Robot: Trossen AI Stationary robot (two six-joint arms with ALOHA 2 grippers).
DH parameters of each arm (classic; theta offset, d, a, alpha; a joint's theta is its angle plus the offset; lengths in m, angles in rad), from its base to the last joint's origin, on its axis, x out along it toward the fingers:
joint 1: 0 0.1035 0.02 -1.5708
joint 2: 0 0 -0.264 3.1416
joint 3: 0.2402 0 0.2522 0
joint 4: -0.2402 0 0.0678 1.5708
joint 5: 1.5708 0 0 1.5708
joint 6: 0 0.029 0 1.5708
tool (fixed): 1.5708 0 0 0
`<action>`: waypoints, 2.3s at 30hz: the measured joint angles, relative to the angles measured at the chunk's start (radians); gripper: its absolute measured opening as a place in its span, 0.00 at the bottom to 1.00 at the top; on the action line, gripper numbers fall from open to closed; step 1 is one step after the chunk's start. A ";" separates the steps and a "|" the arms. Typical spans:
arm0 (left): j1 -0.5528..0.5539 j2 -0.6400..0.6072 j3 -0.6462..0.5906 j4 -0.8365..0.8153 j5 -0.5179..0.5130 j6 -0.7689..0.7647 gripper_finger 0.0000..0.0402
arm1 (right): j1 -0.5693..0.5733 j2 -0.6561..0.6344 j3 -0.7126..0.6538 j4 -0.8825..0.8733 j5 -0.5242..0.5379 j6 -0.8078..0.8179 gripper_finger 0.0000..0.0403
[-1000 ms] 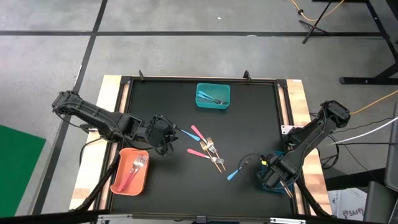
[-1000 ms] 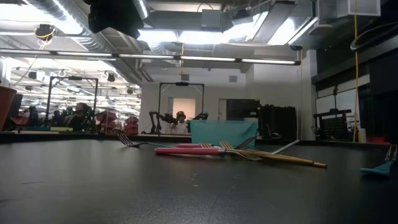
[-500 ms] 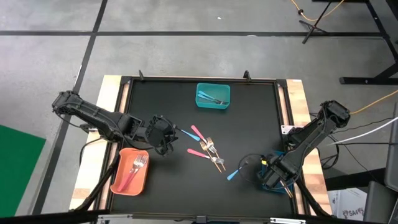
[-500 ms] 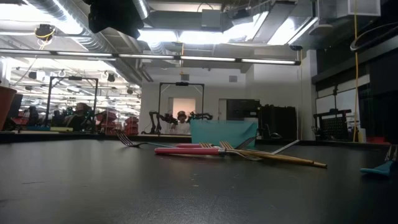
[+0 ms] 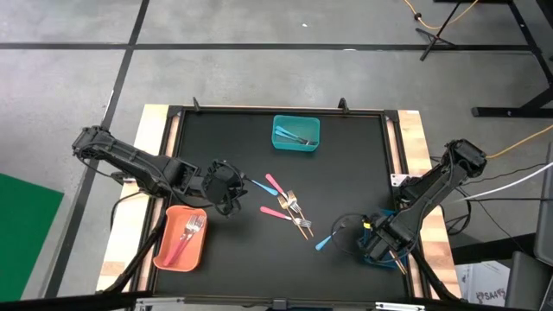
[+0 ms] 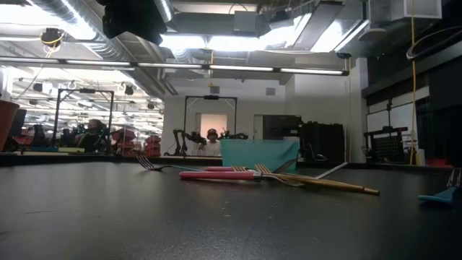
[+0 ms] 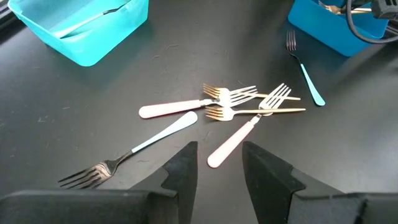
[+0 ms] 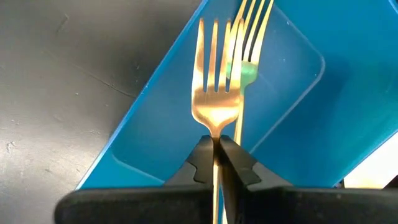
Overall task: Sort silverware by color (type)
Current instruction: Put the gold fork into the blue bin, then put the blue fork into the green bin
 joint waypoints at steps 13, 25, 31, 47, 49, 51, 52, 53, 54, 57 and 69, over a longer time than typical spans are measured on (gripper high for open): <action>0.000 0.000 0.000 0.000 0.000 0.000 0.30 | 0.000 0.000 0.000 -0.001 0.025 0.000 0.19; 0.000 0.000 0.000 0.000 0.000 0.000 0.30 | 0.000 0.000 0.000 -0.001 0.024 0.000 0.24; 0.000 0.000 0.000 0.000 0.000 0.000 0.30 | 0.000 0.000 0.000 -0.001 0.018 0.000 0.24; 0.000 0.000 0.000 0.007 0.000 -0.001 0.30 | 0.000 0.000 0.000 -0.019 -0.051 0.001 0.24; 0.000 0.000 0.000 0.007 0.000 -0.001 0.30 | 0.000 -0.002 0.000 -0.032 -0.063 0.003 0.24; 0.002 0.000 0.000 0.007 0.000 -0.001 0.30 | 0.000 -0.009 0.000 -0.041 -0.070 0.023 0.24; 0.005 0.000 0.000 0.008 0.000 -0.001 0.30 | 0.000 -0.016 0.000 -0.047 -0.071 0.033 0.24; 0.007 0.000 0.000 0.007 0.000 -0.001 0.30 | 0.000 -0.022 0.000 -0.055 -0.072 0.044 0.24; 0.011 0.000 0.000 0.008 0.000 -0.001 0.30 | 0.000 -0.029 0.000 -0.059 -0.073 0.052 0.24; 0.025 0.000 0.000 0.008 0.000 -0.002 0.30 | 0.000 -0.059 0.000 -0.052 -0.072 0.056 0.24; 0.082 0.000 0.000 0.008 0.001 0.000 0.30 | 0.000 -0.185 0.006 -0.052 0.032 0.058 0.24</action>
